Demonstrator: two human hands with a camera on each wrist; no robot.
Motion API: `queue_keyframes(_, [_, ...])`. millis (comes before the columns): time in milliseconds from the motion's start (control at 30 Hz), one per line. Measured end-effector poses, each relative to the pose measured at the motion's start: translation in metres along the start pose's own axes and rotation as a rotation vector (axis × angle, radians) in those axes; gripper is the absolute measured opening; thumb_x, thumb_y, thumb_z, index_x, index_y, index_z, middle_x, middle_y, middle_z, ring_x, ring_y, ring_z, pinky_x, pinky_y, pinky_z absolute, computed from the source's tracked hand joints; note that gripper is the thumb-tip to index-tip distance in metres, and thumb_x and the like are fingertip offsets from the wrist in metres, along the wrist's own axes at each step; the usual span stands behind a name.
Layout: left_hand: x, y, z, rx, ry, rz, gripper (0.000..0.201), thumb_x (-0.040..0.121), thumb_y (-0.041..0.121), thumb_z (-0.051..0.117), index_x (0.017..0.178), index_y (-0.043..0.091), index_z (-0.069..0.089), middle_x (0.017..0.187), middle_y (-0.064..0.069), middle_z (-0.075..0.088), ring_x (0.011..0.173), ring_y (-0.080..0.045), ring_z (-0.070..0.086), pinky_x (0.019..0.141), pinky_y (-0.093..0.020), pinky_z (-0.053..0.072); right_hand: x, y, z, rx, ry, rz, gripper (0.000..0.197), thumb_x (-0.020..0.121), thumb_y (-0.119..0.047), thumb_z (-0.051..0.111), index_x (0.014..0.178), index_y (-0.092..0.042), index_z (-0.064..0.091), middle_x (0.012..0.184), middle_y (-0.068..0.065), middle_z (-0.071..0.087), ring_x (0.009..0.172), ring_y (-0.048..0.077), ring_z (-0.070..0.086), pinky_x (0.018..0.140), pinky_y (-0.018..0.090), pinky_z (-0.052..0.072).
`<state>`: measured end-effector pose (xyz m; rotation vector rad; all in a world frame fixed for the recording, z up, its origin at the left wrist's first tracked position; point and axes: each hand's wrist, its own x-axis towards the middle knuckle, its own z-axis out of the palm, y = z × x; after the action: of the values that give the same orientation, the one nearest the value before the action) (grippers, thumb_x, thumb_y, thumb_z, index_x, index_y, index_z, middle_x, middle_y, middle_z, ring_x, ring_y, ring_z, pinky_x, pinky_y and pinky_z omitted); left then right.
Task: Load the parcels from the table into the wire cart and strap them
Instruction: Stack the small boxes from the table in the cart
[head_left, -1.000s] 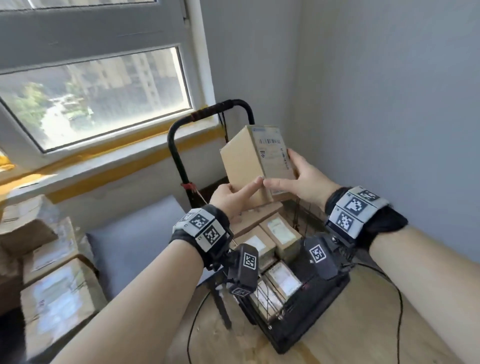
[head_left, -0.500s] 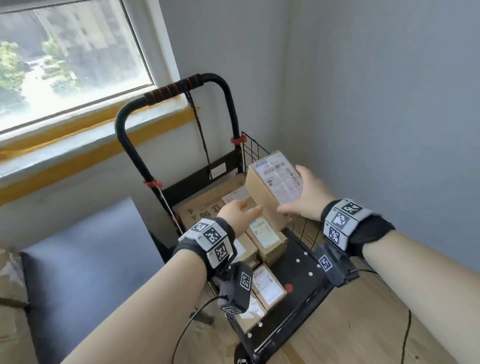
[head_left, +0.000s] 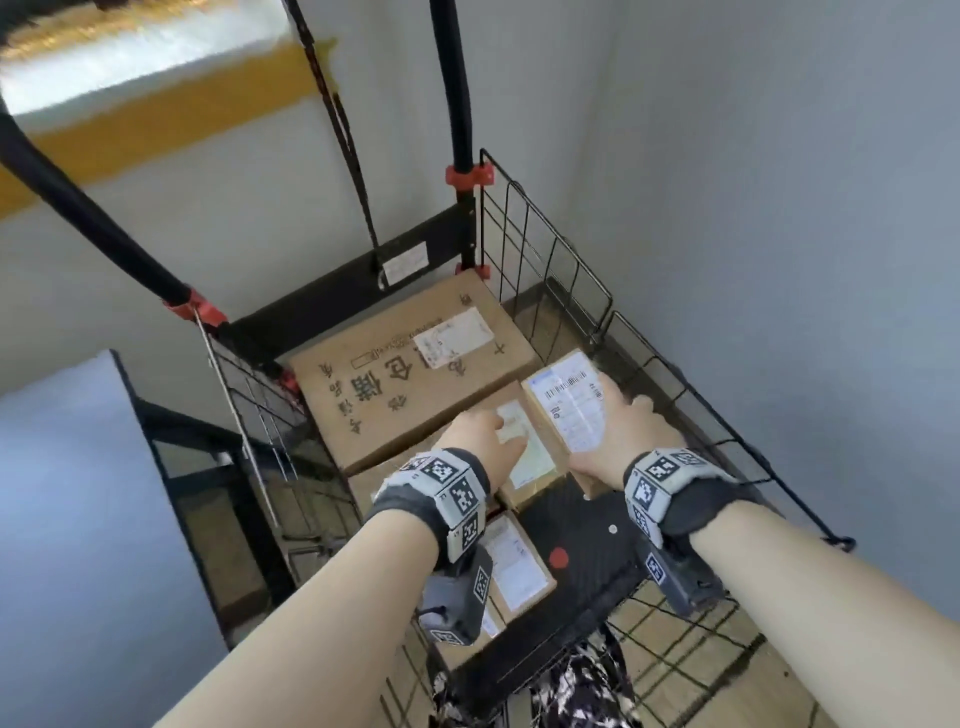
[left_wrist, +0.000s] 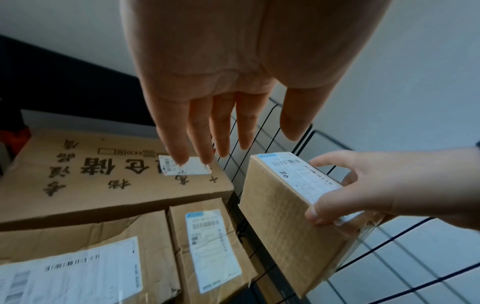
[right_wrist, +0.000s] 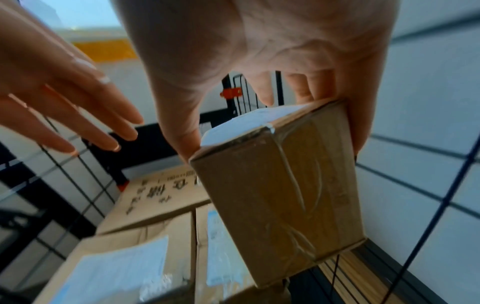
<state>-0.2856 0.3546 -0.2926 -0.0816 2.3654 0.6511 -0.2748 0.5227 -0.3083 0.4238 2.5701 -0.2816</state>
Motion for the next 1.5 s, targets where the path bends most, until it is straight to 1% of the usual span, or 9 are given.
queue_keyframes(133, [0.050, -0.006, 0.037, 0.056, -0.067, -0.083, 0.048, 0.094, 0.038, 0.047, 0.135, 0.014, 0.047, 0.131, -0.011, 0.052, 0.115, -0.028, 0.055, 0.091, -0.033, 0.047, 0.047, 0.001, 0.039, -0.109, -0.021, -0.005, 0.110, 0.066, -0.060, 0.069, 0.146, -0.034, -0.001, 0.119, 0.013, 0.041, 0.103, 0.030, 0.053, 0.072, 0.035, 0.043])
queue_keyframes(333, [0.112, -0.011, 0.087, 0.183, -0.166, -0.158, 0.048, 0.093, 0.039, 0.047, 0.134, 0.015, 0.046, 0.137, -0.009, 0.045, 0.122, -0.028, 0.046, 0.096, -0.037, 0.045, 0.084, 0.007, 0.074, -0.066, -0.049, -0.038, 0.113, 0.070, -0.065, 0.061, 0.145, -0.032, -0.017, 0.115, 0.012, 0.037, 0.081, 0.021, 0.038, 0.061, 0.029, 0.036])
queue_keyframes(467, [0.145, -0.019, 0.110, 0.307, -0.189, -0.082, 0.058, 0.094, 0.035, 0.048, 0.146, 0.019, 0.028, 0.158, -0.005, 0.011, 0.144, -0.029, 0.014, 0.115, -0.043, 0.024, 0.097, 0.008, 0.074, -0.114, -0.016, -0.129, 0.112, 0.071, -0.067, 0.059, 0.145, -0.033, -0.019, 0.116, 0.011, 0.035, 0.088, 0.023, 0.043, 0.067, 0.030, 0.040])
queue_keyframes(667, [0.169, -0.027, 0.136, 0.589, -0.259, -0.016, 0.077, 0.094, 0.036, 0.045, 0.151, 0.023, -0.006, 0.156, -0.008, -0.025, 0.145, -0.029, -0.018, 0.118, -0.043, -0.001, 0.100, 0.013, 0.070, -0.181, 0.007, -0.186, 0.109, 0.078, -0.060, 0.057, 0.145, -0.032, -0.024, 0.120, 0.014, 0.032, 0.096, 0.024, 0.042, 0.077, 0.032, 0.043])
queue_keyframes(833, [0.162, -0.025, 0.144, 0.688, -0.255, -0.068, 0.081, 0.094, 0.043, 0.038, 0.150, 0.011, -0.011, 0.154, -0.021, -0.022, 0.143, -0.037, -0.018, 0.118, -0.046, -0.003, 0.105, 0.009, 0.066, -0.180, 0.011, -0.203, 0.108, 0.078, -0.059, 0.058, 0.146, -0.032, -0.021, 0.120, 0.015, 0.034, 0.097, 0.026, 0.044, 0.082, 0.034, 0.045])
queue_keyframes(1000, [0.160, -0.040, 0.143, 0.705, -0.249, -0.024, 0.085, 0.093, 0.041, 0.042, 0.150, 0.009, -0.013, 0.152, -0.023, -0.025, 0.142, -0.037, -0.021, 0.118, -0.046, -0.005, 0.102, 0.012, 0.072, -0.258, 0.012, -0.209, 0.110, 0.080, -0.060, 0.057, 0.142, -0.029, -0.029, 0.120, 0.016, 0.032, 0.101, 0.027, 0.043, 0.085, 0.035, 0.043])
queue_keyframes(1100, [0.161, -0.042, 0.147, 0.687, -0.244, -0.026, 0.088, 0.092, 0.050, 0.040, 0.149, 0.009, -0.013, 0.151, -0.024, -0.026, 0.142, -0.038, -0.022, 0.117, -0.047, -0.005, 0.102, 0.015, 0.075, -0.250, 0.010, -0.194, 0.111, 0.080, -0.060, 0.057, 0.144, -0.028, -0.028, 0.121, 0.017, 0.032, 0.101, 0.028, 0.043, 0.085, 0.035, 0.043])
queue_keyframes(1367, [0.160, -0.045, 0.158, 0.645, -0.190, -0.041, 0.094, 0.089, 0.054, 0.046, 0.149, 0.008, -0.012, 0.150, -0.028, -0.025, 0.142, -0.040, -0.020, 0.118, -0.047, -0.003, 0.104, 0.026, 0.095, -0.296, -0.015, -0.135, 0.114, 0.078, -0.059, 0.061, 0.144, -0.027, -0.026, 0.120, 0.017, 0.033, 0.100, 0.027, 0.044, 0.075, 0.034, 0.044])
queue_keyframes(1500, [0.158, -0.050, 0.161, 0.642, -0.167, -0.040, 0.098, 0.088, 0.056, 0.047, 0.149, 0.008, -0.013, 0.150, -0.027, -0.026, 0.142, -0.040, -0.021, 0.117, -0.046, -0.005, 0.136, 0.030, 0.091, -0.189, -0.082, -0.142, 0.116, 0.071, -0.059, 0.067, 0.147, -0.033, -0.016, 0.119, 0.013, 0.036, 0.087, 0.022, 0.041, 0.067, 0.032, 0.038])
